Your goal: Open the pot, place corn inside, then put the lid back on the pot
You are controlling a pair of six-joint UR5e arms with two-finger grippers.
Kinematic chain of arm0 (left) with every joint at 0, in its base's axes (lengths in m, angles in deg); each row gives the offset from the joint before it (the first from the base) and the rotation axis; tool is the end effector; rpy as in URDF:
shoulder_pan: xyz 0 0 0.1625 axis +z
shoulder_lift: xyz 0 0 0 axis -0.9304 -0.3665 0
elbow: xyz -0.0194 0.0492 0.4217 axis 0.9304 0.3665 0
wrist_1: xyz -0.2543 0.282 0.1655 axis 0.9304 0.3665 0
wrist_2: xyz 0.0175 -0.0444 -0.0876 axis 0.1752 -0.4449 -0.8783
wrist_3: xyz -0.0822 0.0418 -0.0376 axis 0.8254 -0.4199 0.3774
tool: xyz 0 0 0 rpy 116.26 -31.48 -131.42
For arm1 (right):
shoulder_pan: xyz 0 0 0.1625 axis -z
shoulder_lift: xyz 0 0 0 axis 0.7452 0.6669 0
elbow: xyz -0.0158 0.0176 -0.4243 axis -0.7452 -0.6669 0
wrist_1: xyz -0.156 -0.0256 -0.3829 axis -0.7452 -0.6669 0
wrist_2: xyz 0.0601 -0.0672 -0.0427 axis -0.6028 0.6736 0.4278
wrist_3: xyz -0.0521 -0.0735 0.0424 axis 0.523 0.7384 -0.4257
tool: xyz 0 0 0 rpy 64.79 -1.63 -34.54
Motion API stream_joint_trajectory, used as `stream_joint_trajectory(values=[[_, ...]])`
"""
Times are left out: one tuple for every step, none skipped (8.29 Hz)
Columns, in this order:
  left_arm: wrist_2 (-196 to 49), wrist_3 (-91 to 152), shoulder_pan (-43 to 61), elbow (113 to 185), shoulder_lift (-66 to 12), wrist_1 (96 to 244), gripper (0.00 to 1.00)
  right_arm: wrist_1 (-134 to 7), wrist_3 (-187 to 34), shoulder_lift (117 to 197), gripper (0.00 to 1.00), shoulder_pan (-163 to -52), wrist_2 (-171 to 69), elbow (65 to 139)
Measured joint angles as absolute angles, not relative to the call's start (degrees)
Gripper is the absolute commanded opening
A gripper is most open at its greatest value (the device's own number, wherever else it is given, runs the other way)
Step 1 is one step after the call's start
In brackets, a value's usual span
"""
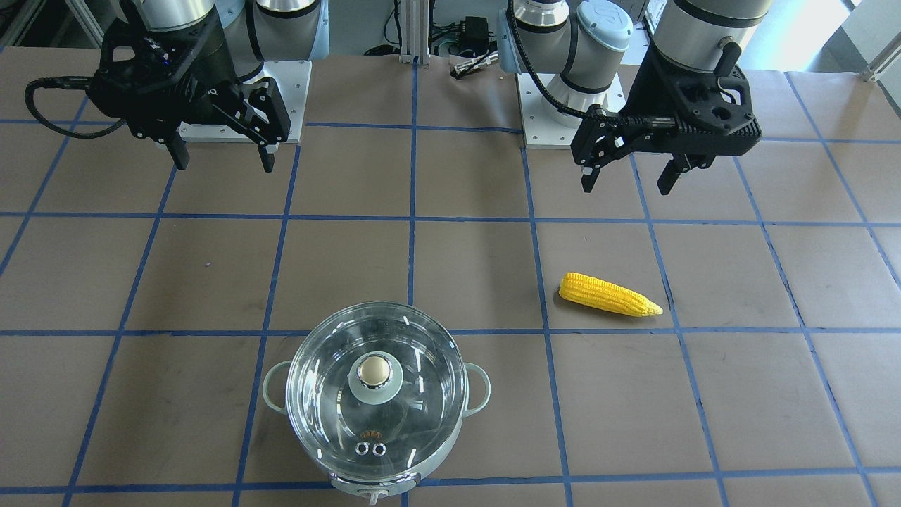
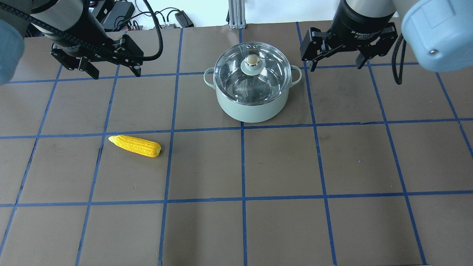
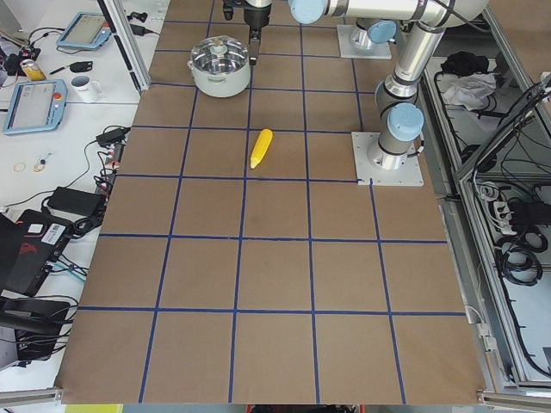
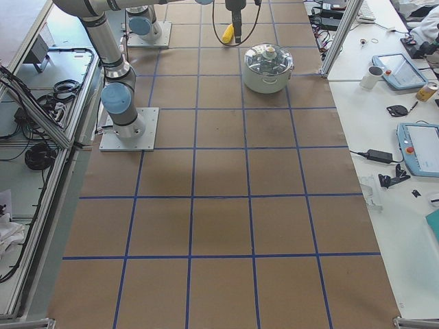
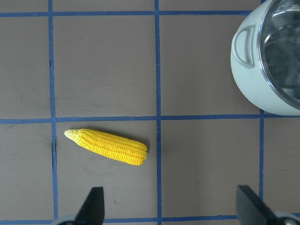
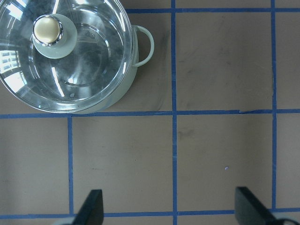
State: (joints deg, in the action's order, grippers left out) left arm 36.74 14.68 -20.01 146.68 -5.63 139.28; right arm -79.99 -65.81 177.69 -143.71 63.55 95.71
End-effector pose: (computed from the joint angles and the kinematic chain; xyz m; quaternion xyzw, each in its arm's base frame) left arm -0.1224 -0.4950 0.5194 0.0022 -0.9981 0.0610 0.0085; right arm 0.1778 -0.4811 0.5321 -0.0034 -0.9979 0.0647 0.0080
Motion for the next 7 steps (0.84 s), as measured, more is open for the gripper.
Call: stream_joint_trajectory(values=[[36.8,14.8,-20.0,146.7,-5.8,139.2,1.0,-80.0,-65.8,177.7,1.0,-143.7,63.5,95.7],[36.8,15.6,-19.9,146.7,-6.4,138.9,1.0,-80.1,-65.7,177.7,1.0,-143.7,63.5,95.7],[36.8,18.7,-19.8,146.7,-6.9,138.8,1.0,-80.1,-65.7,177.6,1.0,-143.7,63.4,95.7],[36.8,22.5,-19.7,146.8,-7.3,138.7,1.0,-80.1,-65.7,177.6,1.0,-143.7,63.4,95.7],[36.8,26.2,-19.5,146.9,-7.9,138.7,1.0,-80.2,-65.8,177.6,1.0,-143.7,63.3,95.7],[36.8,30.4,-19.3,146.9,-8.8,138.7,1.0,-80.2,-65.8,177.6,1.0,-143.7,63.3,95.7],[36.8,34.8,-19.1,147.0,-9.4,138.8,1.0,-80.2,-65.8,177.6,1.0,-143.8,63.3,95.7]])
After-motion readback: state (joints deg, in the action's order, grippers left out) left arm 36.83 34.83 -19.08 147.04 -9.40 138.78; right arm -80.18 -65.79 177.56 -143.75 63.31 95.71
